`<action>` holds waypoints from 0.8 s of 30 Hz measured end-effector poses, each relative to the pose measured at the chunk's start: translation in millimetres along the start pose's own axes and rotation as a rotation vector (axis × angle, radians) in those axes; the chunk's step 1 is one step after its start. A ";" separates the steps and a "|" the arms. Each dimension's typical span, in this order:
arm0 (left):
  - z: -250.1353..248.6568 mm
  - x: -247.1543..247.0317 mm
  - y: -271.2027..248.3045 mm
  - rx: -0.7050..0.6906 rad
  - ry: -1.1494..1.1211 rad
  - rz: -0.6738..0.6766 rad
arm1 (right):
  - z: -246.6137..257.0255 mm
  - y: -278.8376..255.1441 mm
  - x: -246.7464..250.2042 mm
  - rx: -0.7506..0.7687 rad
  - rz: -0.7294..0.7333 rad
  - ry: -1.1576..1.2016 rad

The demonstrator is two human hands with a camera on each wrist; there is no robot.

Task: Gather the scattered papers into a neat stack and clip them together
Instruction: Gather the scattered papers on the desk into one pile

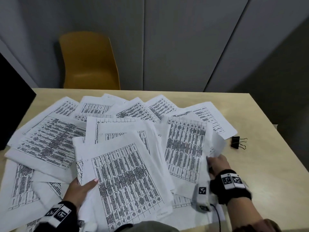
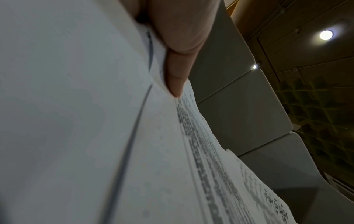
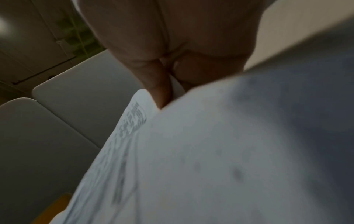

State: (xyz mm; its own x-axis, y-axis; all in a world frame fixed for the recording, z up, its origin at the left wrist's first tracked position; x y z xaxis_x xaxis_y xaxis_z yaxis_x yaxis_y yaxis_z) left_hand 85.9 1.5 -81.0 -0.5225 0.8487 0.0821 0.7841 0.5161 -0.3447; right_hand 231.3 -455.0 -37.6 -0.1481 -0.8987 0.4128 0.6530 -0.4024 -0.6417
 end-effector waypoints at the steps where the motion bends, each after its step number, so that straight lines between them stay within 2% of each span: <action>1: 0.4 0.1 0.6 0.001 -0.001 0.003 | 2.8 3.6 5.2 -0.016 0.007 -0.049; 5: 0.6 0.6 2.5 0.006 -0.008 0.014 | 7.9 -8.1 7.4 -0.060 0.046 -0.072; 7: 0.5 0.0 2.6 0.005 -0.010 0.014 | 9.5 -28.8 -7.1 -0.029 0.090 -0.029; 9: 1.3 0.4 2.6 0.008 -0.015 0.011 | 4.9 -41.1 -22.1 0.025 0.064 -0.136; 13: 4.1 1.5 3.3 0.019 -0.028 0.010 | -17.4 -38.9 -44.2 -0.033 0.096 -0.145; 17: 4.1 1.3 3.2 0.023 -0.030 0.012 | -28.7 -33.3 -38.3 -0.056 0.099 -0.040; 21: 1.1 -0.8 1.2 0.023 -0.046 0.007 | -37.2 -37.4 -35.5 -0.052 0.133 -0.154; 24: -2.4 -2.4 -1.1 0.030 -0.051 0.002 | -33.9 -36.9 -28.6 -0.024 0.042 -0.233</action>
State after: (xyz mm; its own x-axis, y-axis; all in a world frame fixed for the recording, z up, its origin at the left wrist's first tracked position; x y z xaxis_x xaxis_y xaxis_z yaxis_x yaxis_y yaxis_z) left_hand 87.2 -0.8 -78.6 -0.5382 0.8421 0.0335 0.7752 0.5103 -0.3724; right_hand 186.2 -420.4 -47.6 0.0559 -0.8514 0.5215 0.6365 -0.3720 -0.6756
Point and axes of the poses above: each hand's wrist, its own y-axis towards the middle knuckle, its own x-axis out of the back of the hand, z = x × y, the point moved 6 cm from there along y, towards the middle knuckle, and after that the axes turned 10 degrees about -x, right-handed, at the moved point
